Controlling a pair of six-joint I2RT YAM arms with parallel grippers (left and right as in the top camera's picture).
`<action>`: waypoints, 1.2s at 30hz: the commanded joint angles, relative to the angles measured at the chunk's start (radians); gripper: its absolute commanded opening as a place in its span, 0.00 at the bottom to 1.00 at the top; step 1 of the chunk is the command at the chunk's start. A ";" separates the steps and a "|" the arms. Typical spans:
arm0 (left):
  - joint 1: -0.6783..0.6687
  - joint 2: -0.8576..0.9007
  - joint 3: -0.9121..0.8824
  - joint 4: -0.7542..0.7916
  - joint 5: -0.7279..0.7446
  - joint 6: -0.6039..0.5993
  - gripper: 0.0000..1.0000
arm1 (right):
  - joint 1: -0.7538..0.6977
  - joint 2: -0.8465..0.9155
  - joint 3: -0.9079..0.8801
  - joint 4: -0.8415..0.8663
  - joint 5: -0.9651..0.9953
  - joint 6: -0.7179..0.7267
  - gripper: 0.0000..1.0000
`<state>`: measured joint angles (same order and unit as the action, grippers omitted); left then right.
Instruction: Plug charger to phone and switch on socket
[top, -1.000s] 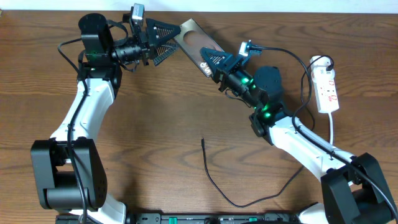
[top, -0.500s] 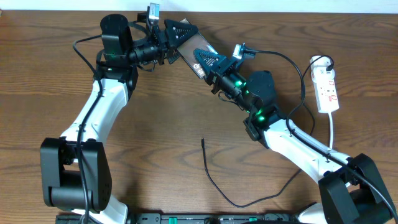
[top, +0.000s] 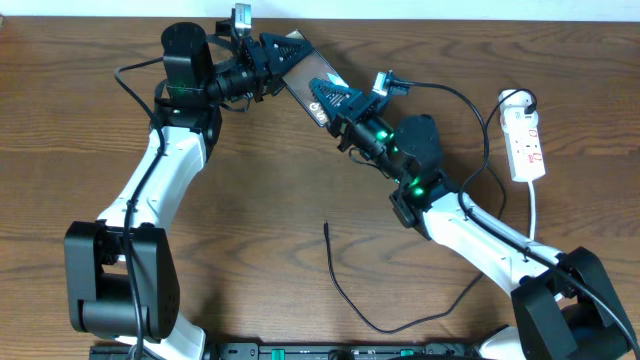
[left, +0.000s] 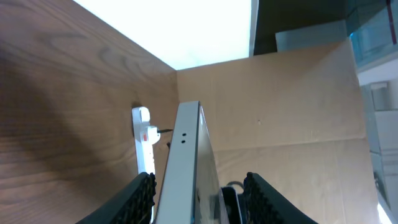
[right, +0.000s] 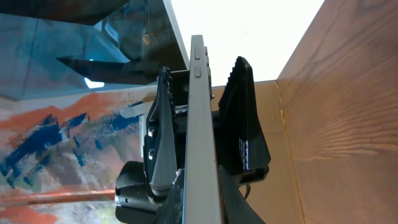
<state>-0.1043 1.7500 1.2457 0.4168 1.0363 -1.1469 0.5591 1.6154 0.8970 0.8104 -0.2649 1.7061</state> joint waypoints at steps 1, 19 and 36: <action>-0.019 -0.018 0.023 0.005 -0.026 -0.018 0.47 | 0.031 -0.009 0.010 0.017 0.026 0.010 0.01; -0.024 -0.018 0.023 0.005 -0.059 -0.063 0.07 | 0.067 -0.009 0.010 0.017 0.076 0.029 0.01; -0.011 -0.018 0.023 0.005 -0.058 -0.062 0.07 | 0.061 -0.009 0.010 0.017 0.088 0.028 0.99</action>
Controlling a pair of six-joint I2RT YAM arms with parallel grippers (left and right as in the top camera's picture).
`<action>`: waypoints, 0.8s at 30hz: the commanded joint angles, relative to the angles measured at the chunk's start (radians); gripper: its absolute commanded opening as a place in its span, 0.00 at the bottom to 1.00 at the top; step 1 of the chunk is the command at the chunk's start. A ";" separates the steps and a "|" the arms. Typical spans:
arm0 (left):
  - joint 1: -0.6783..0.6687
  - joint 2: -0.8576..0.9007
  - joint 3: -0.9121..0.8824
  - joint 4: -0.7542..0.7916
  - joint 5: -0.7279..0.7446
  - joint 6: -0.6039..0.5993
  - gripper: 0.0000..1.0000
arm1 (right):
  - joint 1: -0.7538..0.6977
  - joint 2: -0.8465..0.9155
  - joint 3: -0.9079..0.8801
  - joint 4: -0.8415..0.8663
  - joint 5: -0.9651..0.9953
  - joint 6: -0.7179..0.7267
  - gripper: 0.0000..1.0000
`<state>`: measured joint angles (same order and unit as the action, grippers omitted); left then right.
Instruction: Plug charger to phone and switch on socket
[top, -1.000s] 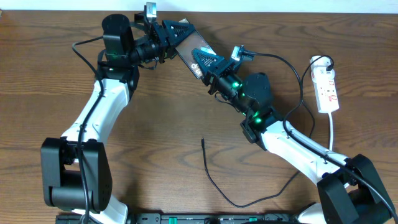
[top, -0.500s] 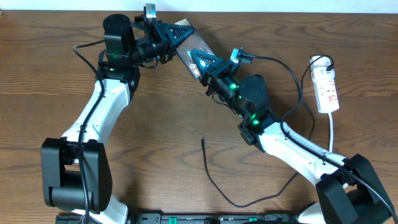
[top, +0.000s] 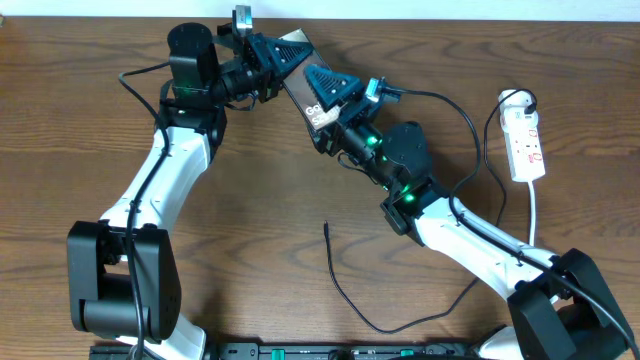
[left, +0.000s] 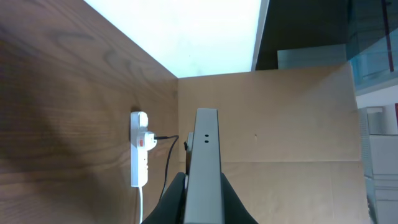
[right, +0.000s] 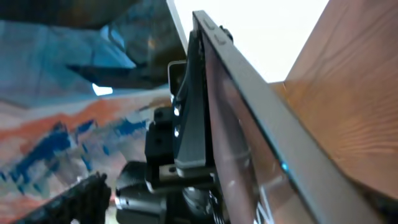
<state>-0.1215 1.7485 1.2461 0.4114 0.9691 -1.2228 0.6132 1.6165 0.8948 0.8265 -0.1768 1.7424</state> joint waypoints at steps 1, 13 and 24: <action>0.012 -0.016 0.023 0.010 0.010 0.014 0.07 | 0.007 -0.010 0.012 0.000 0.003 -0.008 0.99; 0.193 -0.016 0.023 0.010 0.096 0.013 0.07 | -0.006 -0.010 0.012 0.000 0.002 -0.116 0.99; 0.427 -0.016 0.023 0.061 0.432 0.021 0.07 | -0.039 -0.010 0.012 0.001 -0.123 -0.552 0.99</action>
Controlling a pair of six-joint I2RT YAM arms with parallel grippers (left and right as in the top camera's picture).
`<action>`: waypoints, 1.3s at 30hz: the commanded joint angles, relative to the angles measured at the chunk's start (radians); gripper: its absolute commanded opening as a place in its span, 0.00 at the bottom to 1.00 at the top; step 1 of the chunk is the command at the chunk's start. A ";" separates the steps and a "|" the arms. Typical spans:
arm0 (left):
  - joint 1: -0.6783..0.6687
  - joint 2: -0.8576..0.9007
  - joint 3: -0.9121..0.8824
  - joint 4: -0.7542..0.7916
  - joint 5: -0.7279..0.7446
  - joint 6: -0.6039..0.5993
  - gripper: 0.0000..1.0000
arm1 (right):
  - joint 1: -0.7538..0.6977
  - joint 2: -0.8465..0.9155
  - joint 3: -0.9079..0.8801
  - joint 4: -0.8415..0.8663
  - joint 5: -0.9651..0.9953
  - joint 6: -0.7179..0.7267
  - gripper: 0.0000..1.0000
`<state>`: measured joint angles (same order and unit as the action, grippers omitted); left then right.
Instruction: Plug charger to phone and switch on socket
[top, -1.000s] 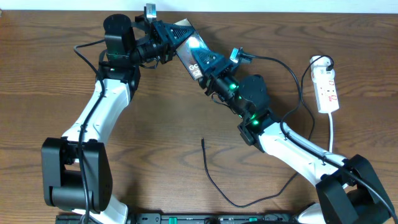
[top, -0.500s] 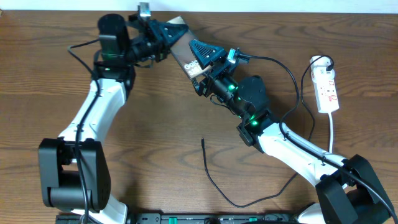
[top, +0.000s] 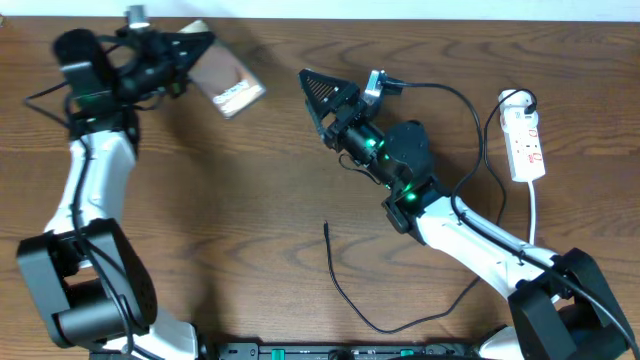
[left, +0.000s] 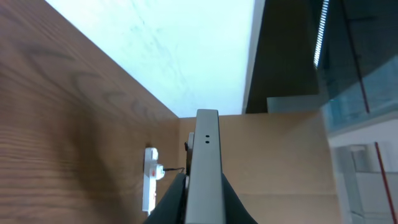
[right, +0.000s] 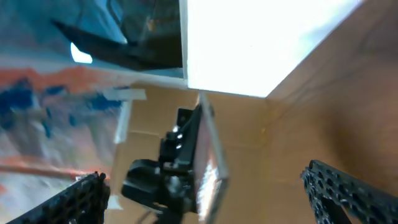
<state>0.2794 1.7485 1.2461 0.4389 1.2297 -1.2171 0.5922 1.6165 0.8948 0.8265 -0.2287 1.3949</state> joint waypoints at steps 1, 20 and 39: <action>0.037 -0.016 0.023 0.060 0.205 0.015 0.07 | -0.023 -0.010 0.012 -0.001 -0.100 -0.250 0.99; 0.055 -0.016 0.023 0.266 0.341 0.144 0.07 | 0.018 -0.010 0.299 -1.252 -0.302 -0.716 0.99; 0.055 -0.016 0.018 0.266 0.341 0.151 0.07 | 0.254 0.050 0.294 -1.588 0.121 -0.571 0.99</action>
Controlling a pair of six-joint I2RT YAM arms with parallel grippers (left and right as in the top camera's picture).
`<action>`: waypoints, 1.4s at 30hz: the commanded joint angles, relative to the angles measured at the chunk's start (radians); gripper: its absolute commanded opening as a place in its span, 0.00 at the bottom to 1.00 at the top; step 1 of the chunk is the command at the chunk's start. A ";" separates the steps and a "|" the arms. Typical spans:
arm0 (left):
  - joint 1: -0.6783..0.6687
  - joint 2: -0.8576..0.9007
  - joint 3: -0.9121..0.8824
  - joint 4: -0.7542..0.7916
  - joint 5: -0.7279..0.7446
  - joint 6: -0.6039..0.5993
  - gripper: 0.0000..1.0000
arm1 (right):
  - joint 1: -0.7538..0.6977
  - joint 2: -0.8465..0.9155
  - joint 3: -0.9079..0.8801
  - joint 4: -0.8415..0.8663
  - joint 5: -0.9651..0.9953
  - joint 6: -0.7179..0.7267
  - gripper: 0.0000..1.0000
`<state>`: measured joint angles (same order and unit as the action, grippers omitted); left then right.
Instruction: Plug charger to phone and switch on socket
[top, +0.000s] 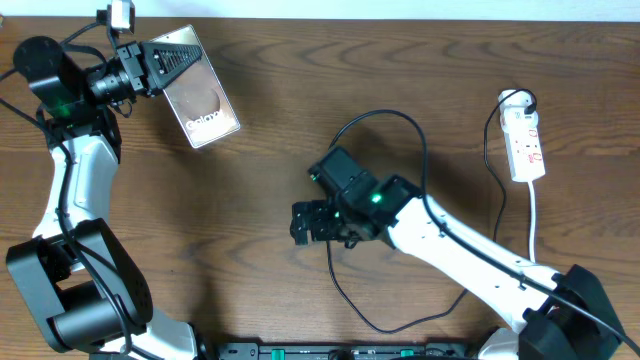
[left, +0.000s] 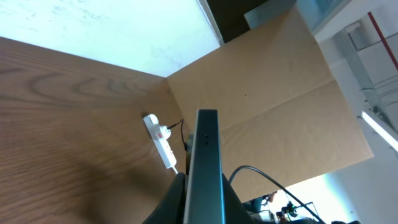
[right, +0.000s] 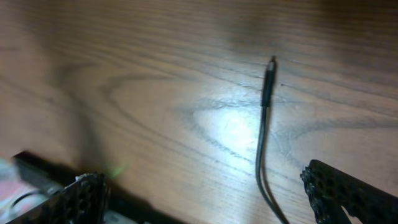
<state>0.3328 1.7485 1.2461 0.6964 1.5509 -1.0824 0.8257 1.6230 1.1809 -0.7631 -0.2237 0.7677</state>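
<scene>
The phone (top: 200, 95) is held above the table at the far left, face up and tilted, with my left gripper (top: 160, 62) shut on its top end. In the left wrist view the phone (left: 206, 155) shows edge-on between the fingers. The black charger cable (top: 345, 300) lies on the table, and its free plug end (right: 269, 74) points away from me. My right gripper (top: 322, 226) hovers open just over that plug end, with one finger (right: 84, 196) on each side and nothing between them. The white socket strip (top: 526, 135) lies at the right edge.
The cable loops from mid-table toward the front edge (top: 390, 325), then runs back up to the socket strip (left: 160, 140). A cardboard wall (left: 267, 106) stands beyond the table's right side. The right arm (top: 470, 260) stretches across the front right.
My right gripper was raised and open at the back middle of the table. It is now low over the cable's plug end in mid-table. The left gripper still holds the phone, slightly shifted.
The phone was between both grippers at the back middle, with the right shut on it. Then the left was shut on it and the right stood open. The left then held it at the far left. The right is now over the cable.
</scene>
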 joint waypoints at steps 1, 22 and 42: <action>0.002 -0.016 0.018 0.009 0.019 0.016 0.07 | 0.024 0.067 0.008 0.006 0.112 0.058 0.99; 0.002 -0.016 0.018 0.009 0.019 0.017 0.07 | 0.024 0.295 0.057 0.015 0.084 0.021 0.70; 0.002 -0.016 0.018 0.009 0.019 0.017 0.07 | 0.005 0.407 0.143 -0.046 0.083 0.023 0.52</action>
<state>0.3328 1.7485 1.2461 0.6964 1.5509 -1.0721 0.8387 1.9926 1.3056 -0.8009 -0.1452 0.7918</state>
